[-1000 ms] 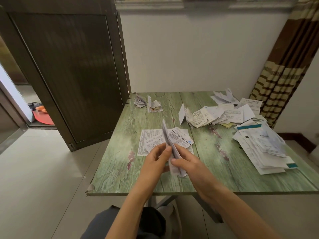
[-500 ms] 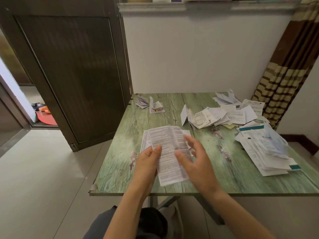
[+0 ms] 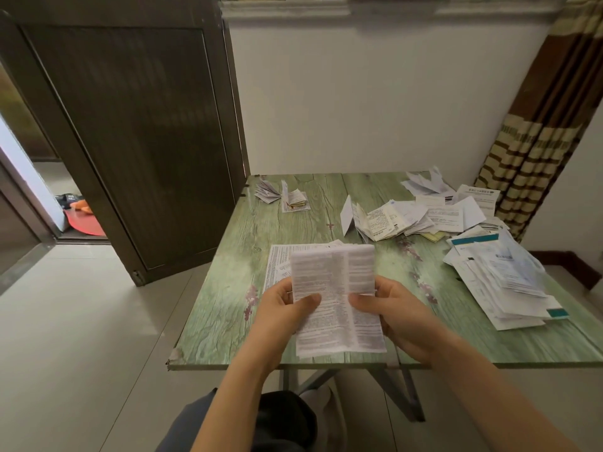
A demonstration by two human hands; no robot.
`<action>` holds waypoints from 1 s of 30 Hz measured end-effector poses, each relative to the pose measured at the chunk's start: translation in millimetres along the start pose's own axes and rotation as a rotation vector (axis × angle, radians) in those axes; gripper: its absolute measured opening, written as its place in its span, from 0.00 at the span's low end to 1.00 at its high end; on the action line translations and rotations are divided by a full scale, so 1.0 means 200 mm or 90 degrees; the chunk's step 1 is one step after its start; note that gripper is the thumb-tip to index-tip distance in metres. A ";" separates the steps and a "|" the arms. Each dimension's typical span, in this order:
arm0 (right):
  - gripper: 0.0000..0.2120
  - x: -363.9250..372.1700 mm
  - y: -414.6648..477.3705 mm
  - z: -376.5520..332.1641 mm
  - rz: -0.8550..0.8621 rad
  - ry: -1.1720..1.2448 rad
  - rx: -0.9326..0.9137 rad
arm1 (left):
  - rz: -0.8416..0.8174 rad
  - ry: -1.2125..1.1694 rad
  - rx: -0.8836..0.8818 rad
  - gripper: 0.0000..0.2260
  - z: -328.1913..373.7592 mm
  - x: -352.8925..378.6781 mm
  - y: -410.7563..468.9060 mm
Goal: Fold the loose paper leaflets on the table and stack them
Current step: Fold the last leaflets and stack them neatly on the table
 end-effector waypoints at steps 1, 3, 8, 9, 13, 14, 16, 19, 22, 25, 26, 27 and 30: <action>0.11 -0.01 0.00 0.00 -0.004 0.002 0.000 | -0.014 -0.010 -0.006 0.11 0.01 0.00 0.00; 0.12 -0.01 0.00 -0.02 -0.012 -0.017 -0.015 | -0.034 -0.050 -0.017 0.12 0.02 0.01 0.01; 0.22 -0.02 -0.02 -0.06 0.007 -0.073 -0.132 | 0.008 -0.327 -0.131 0.13 0.01 0.05 0.00; 0.20 -0.02 -0.03 -0.06 0.010 -0.094 -0.157 | -0.021 -0.338 -0.152 0.16 0.01 0.06 -0.01; 0.24 -0.01 -0.05 -0.05 0.033 -0.177 -0.248 | -0.094 -0.213 -0.154 0.12 0.00 0.06 -0.03; 0.24 0.00 -0.05 -0.04 0.030 -0.196 -0.258 | -0.096 -0.179 -0.149 0.11 -0.01 0.05 -0.03; 0.23 0.00 -0.05 -0.04 0.028 -0.204 -0.254 | -0.082 -0.121 -0.134 0.09 -0.03 0.03 -0.02; 0.22 -0.01 -0.04 -0.04 0.031 -0.189 -0.223 | -0.051 -0.020 -0.074 0.07 -0.03 0.00 -0.01; 0.23 -0.01 -0.04 -0.04 0.006 -0.219 -0.168 | -0.031 0.033 -0.028 0.05 -0.02 0.00 0.00; 0.16 -0.02 -0.03 -0.03 0.002 -0.140 -0.095 | -0.021 0.063 -0.010 0.04 -0.01 0.00 0.00; 0.16 -0.03 -0.03 -0.03 -0.004 -0.097 -0.076 | -0.019 0.072 -0.004 0.03 0.00 0.00 0.00; 0.18 -0.03 -0.02 -0.03 -0.013 -0.070 -0.063 | -0.017 0.085 0.002 0.02 0.00 0.00 0.00; 0.16 -0.01 -0.01 -0.02 0.014 -0.183 -0.060 | -0.023 0.118 0.022 0.01 0.01 0.01 0.00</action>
Point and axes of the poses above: each hand's wrist, its own y-axis towards the middle knuckle, its own x-axis out of the palm, z = x × y, the point moved 5 cm from there along y, towards the middle knuckle, and after that the axes turned 13 degrees about x, right-handed, at the moved point
